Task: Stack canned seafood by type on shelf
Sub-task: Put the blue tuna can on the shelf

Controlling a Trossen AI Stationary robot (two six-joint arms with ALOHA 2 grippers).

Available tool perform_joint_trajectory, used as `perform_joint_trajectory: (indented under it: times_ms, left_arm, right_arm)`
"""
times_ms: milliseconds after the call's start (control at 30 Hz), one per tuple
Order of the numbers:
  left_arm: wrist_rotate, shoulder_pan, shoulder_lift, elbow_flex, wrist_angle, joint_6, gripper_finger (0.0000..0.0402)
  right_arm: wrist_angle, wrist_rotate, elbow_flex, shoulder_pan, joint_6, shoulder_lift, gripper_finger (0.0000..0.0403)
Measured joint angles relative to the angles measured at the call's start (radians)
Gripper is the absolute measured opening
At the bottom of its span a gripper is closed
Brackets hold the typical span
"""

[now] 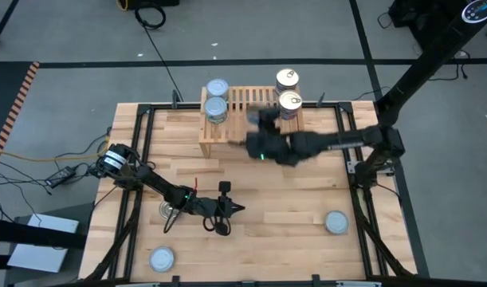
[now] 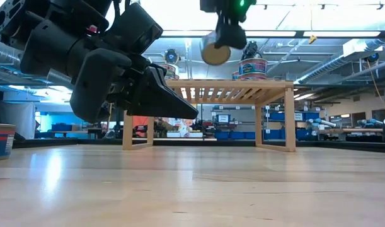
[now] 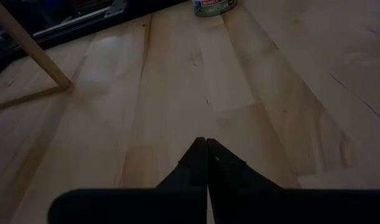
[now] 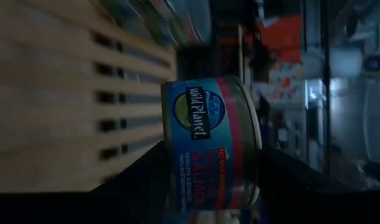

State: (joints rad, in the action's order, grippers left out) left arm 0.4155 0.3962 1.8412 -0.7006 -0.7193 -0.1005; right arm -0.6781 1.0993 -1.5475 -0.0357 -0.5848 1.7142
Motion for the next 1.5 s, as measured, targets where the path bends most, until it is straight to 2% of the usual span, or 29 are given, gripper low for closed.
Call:
perform_joint_trajectory:
  times_ms: [200, 367, 467, 800, 1033, 1300, 1367, 1500]
  left_arm:
    - [0.000, 0.000, 0.000, 0.000, 0.000, 0.000, 0.0000]
    - [0.000, 0.000, 0.000, 0.000, -0.001, 0.000, 0.0000]
    - [0.000, 0.000, 0.000, 0.000, -0.001, 0.000, 0.0000]
    - [0.000, 0.000, 0.000, 0.000, -0.001, 0.000, 0.0000]
    - [0.000, 0.000, 0.000, 0.000, -0.001, 0.000, 0.0000]
    - [0.000, 0.000, 0.000, 0.000, -0.001, 0.000, 0.0000]
    - [0.000, 0.000, 0.000, 0.000, -0.001, 0.000, 0.0000]
    - [0.000, 0.000, 0.000, 0.000, -0.001, 0.000, 0.0000]
  right_arm:
    - [0.054, -0.080, 0.000, 0.170, -0.094, 0.000, 0.0203]
    - [0.059, -0.173, 0.000, 0.235, -0.080, 0.000, 0.0203]
    - [0.060, -0.212, 0.000, 0.249, -0.066, 0.000, 0.0203]
    - [0.059, -0.245, 0.001, 0.279, -0.066, 0.002, 0.0203]
    - [0.084, -0.285, 0.059, 0.295, -0.065, 0.002, 0.0203]
    - [0.103, -0.280, 0.092, 0.289, -0.069, 0.002, 0.0205]
    - [0.104, -0.284, 0.092, 0.285, -0.068, 0.002, 0.0233]
    - [0.120, -0.280, 0.093, 0.272, -0.054, 0.002, 0.0329]
